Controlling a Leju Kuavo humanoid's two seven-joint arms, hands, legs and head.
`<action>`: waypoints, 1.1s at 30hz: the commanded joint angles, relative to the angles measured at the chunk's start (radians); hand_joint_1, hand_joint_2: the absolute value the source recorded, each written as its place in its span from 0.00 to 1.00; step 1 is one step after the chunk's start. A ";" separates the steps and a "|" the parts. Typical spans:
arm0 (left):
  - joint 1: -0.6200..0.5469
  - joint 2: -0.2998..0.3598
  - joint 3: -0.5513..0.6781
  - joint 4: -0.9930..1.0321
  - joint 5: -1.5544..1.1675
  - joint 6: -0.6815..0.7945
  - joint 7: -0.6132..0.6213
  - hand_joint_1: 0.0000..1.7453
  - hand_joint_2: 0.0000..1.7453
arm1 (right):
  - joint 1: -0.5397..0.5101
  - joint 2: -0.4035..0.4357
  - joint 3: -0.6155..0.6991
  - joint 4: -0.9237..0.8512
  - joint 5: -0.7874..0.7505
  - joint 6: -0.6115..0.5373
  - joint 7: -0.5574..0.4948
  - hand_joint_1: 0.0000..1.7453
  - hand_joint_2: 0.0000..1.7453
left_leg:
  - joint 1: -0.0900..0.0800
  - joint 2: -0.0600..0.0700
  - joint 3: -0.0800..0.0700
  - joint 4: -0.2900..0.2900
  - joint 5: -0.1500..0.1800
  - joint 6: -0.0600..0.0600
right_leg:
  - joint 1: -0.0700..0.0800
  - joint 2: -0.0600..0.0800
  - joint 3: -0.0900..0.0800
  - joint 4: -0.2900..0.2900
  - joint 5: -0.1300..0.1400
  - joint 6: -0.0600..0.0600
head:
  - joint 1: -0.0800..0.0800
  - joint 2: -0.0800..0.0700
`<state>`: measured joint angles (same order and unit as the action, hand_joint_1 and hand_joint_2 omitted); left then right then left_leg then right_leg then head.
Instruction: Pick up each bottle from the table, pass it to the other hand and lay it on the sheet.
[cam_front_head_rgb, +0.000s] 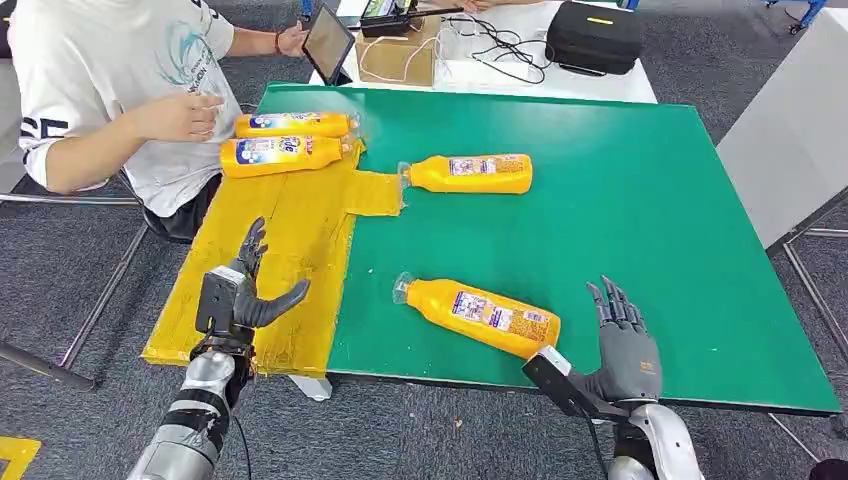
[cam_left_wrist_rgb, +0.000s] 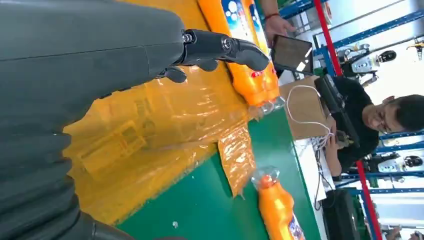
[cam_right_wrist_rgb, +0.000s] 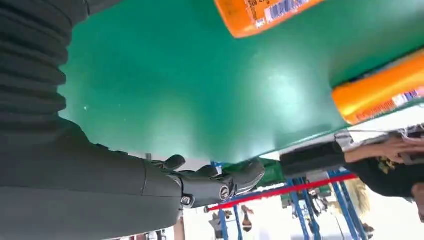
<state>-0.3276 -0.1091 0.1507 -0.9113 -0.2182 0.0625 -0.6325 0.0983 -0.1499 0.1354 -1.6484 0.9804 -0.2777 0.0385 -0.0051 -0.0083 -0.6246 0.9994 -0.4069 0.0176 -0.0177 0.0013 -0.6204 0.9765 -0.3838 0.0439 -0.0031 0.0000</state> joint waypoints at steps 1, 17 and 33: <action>-0.026 -0.002 -0.027 0.039 0.012 -0.012 0.009 0.00 1.00 | -0.086 0.013 0.043 0.041 -0.014 0.010 -0.016 0.00 1.00 | 0.001 0.002 0.003 0.000 -0.002 -0.001 | 0.001 0.001 0.003 0.000 -0.001 -0.001 | 0.000 0.000; -0.126 -0.016 -0.069 0.157 0.010 -0.037 0.012 0.00 1.00 | -0.455 0.131 0.178 0.615 -0.102 0.044 -0.038 0.00 1.00 | 0.001 0.004 0.004 0.000 0.000 -0.001 | 0.002 0.003 0.003 -0.001 0.001 -0.001 | 0.000 0.000; -0.168 -0.018 -0.078 0.222 0.009 -0.032 0.013 0.00 1.00 | -0.497 0.187 0.239 0.785 -0.120 0.051 -0.074 0.00 1.00 | 0.001 0.000 0.003 0.000 0.001 0.000 | 0.001 0.000 0.003 0.000 0.000 -0.001 | 0.000 0.000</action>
<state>-0.4447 -0.1331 0.0835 -0.7885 -0.2110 0.0240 -0.6207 -0.3673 0.0241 0.3220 -0.9995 0.8576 -0.2361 -0.0359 -0.0048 -0.0083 -0.6246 0.9996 -0.4056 0.0180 -0.0174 0.0013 -0.6204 0.9770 -0.3830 0.0441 -0.0027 0.0000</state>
